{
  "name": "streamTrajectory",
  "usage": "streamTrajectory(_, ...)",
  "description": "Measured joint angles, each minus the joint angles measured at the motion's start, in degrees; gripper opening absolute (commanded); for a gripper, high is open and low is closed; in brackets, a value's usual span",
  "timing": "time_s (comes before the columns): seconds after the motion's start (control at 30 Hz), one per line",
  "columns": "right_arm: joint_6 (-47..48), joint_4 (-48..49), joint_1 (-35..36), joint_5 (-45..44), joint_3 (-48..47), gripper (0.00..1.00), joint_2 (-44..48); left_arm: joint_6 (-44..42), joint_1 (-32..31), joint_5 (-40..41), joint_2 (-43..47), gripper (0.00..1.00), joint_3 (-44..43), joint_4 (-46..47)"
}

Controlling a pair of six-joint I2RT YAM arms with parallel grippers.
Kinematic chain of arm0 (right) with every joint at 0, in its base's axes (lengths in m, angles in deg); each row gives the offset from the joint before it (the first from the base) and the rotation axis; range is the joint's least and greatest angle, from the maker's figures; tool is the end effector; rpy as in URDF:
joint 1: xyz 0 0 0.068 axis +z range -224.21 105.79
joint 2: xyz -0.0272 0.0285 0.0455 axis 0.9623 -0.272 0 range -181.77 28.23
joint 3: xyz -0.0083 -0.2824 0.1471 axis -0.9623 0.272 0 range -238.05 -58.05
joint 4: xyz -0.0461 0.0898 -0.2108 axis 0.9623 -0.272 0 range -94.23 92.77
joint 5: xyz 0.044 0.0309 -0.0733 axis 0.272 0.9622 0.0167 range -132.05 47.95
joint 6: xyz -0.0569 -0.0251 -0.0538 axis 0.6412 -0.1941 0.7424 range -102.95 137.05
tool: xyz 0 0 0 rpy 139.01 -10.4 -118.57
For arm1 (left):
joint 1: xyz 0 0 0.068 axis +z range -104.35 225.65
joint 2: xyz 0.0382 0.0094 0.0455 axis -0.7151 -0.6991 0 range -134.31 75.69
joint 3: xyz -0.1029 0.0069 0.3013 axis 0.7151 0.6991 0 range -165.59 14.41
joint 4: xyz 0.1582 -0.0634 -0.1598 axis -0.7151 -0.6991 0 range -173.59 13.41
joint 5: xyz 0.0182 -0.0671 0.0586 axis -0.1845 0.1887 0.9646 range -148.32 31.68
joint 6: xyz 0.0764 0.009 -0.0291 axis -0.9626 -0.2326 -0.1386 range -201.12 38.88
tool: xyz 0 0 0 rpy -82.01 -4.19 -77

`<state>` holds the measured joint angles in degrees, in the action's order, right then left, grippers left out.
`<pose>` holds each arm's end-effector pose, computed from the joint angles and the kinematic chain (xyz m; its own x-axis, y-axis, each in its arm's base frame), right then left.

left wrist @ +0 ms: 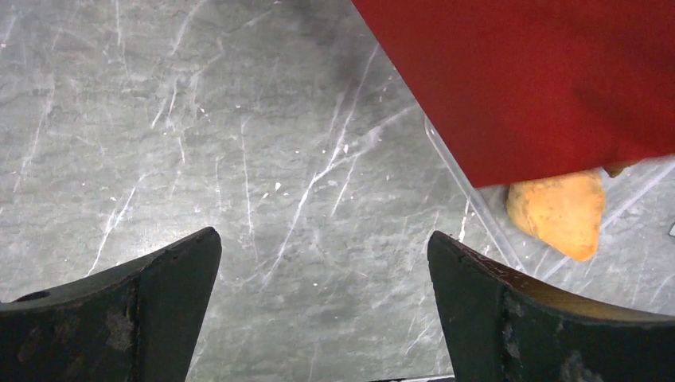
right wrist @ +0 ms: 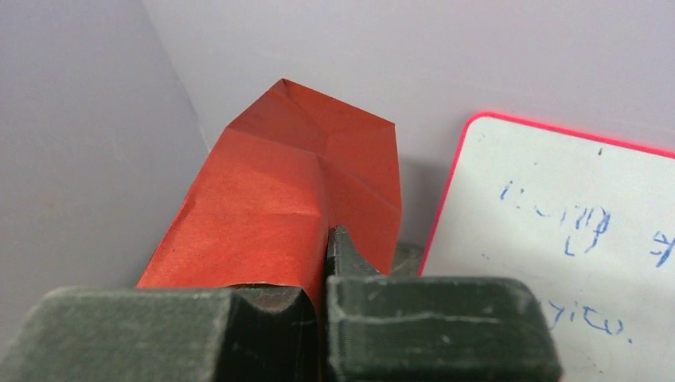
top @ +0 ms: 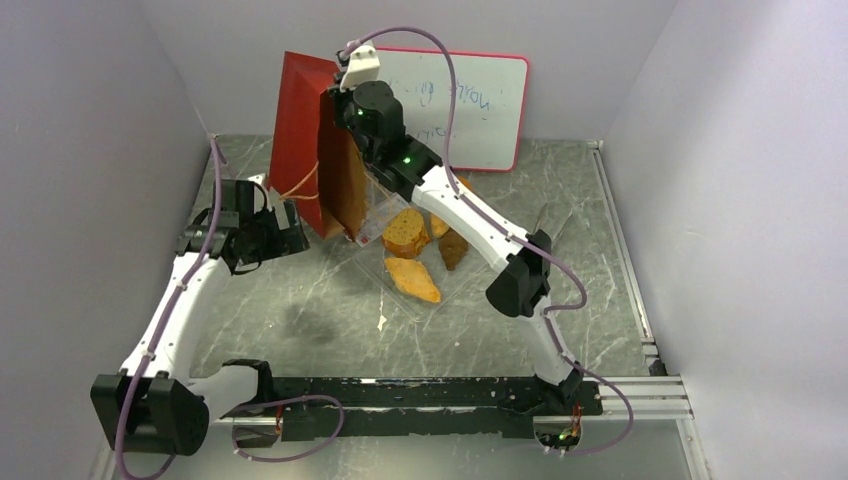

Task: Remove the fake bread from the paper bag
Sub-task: Adjust the paper bag at the center of the board.

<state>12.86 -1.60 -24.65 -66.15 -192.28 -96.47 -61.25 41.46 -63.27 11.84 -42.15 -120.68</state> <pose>0.3712 0.3906 0.4765 0.0266 0.1342 -0.9906 -0.4342 0.8941 0.1095 0.1936 -0.0204 0.3112 -0.7759 -0.2828 -0.5640 -0.1459 0.9501 -0.2756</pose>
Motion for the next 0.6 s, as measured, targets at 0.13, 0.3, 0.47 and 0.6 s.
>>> streamTrajectory(0.13, -0.76, -0.61, 0.0, -0.42, -3.91, 0.0, -2.01, 0.04, -0.94, -0.37, 2.23, 0.97, 0.04, -0.44)
streamTrajectory(0.3, -1.38, -0.68, 0.0, -1.16, -4.11, 0.0, -2.62, 0.11, -1.22, -1.97, 6.14, 0.95, 0.07, -0.46)
streamTrajectory(0.47, -2.1, -1.27, -0.07, -1.18, -5.42, 0.0, -3.8, 2.12, -1.29, -2.99, 11.54, 0.88, 0.07, -0.31)
streamTrajectory(0.6, -3.74, -1.62, -0.22, -0.9, -5.53, 0.0, -3.8, 5.49, -1.31, -1.46, 17.57, 0.62, 0.11, 0.59)
